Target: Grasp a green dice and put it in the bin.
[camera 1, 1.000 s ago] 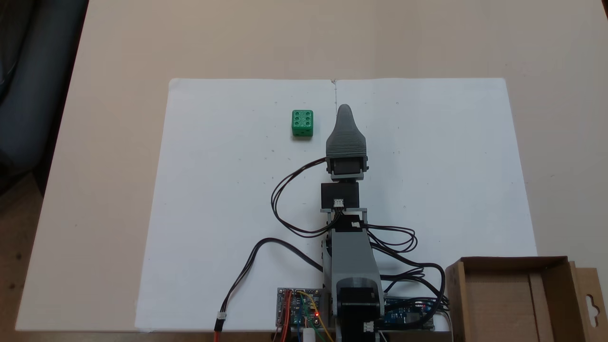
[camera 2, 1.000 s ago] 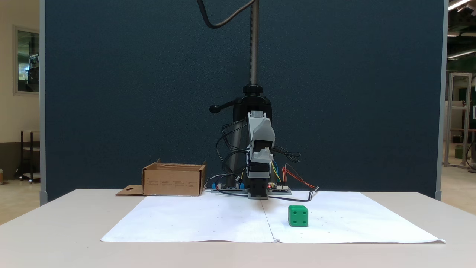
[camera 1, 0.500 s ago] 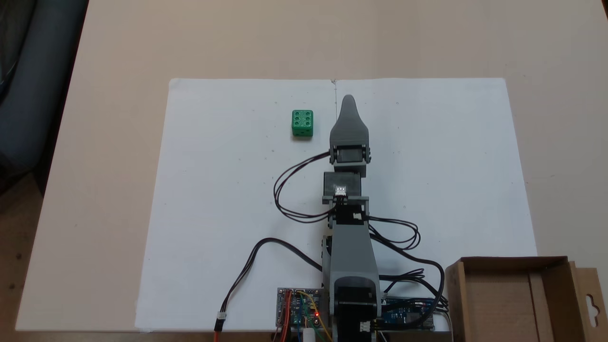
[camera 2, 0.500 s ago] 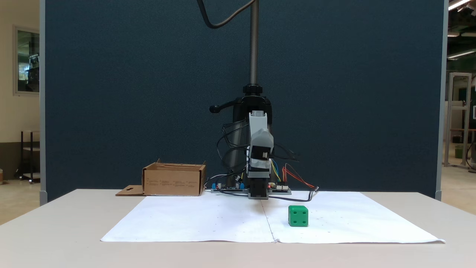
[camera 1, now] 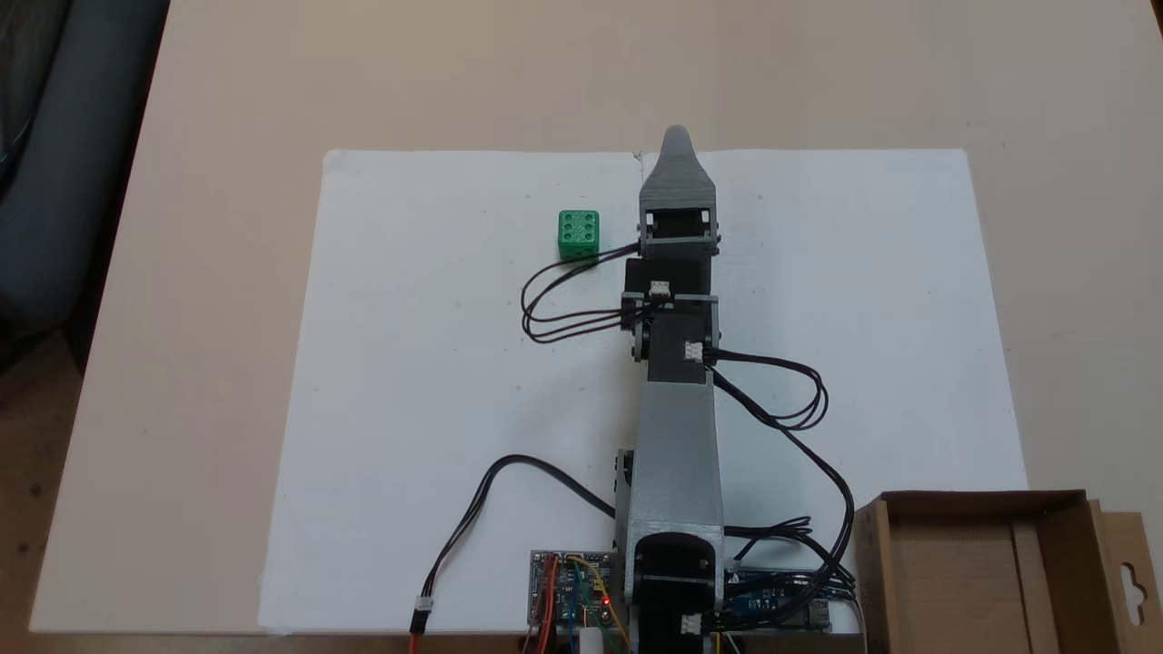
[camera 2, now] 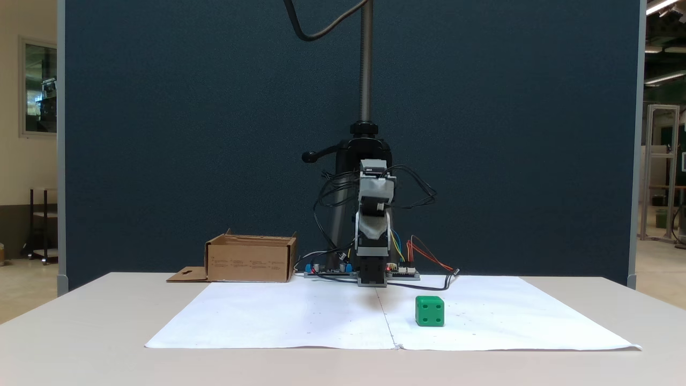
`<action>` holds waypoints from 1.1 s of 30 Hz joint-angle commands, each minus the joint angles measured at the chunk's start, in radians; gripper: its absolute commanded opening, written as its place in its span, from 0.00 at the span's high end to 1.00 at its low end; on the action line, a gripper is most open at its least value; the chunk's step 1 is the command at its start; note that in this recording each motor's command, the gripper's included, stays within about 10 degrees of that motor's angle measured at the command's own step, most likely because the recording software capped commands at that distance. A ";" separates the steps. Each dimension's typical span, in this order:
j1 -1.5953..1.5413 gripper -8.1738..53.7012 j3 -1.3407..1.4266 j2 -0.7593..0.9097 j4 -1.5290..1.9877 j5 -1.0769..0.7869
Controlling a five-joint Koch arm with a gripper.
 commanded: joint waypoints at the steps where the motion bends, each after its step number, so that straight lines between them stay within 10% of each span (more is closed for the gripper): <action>1: 0.031 0.18 -0.087 0.100 0.153 0.046; 33: -0.083 0.17 -1.077 -0.483 1.493 0.302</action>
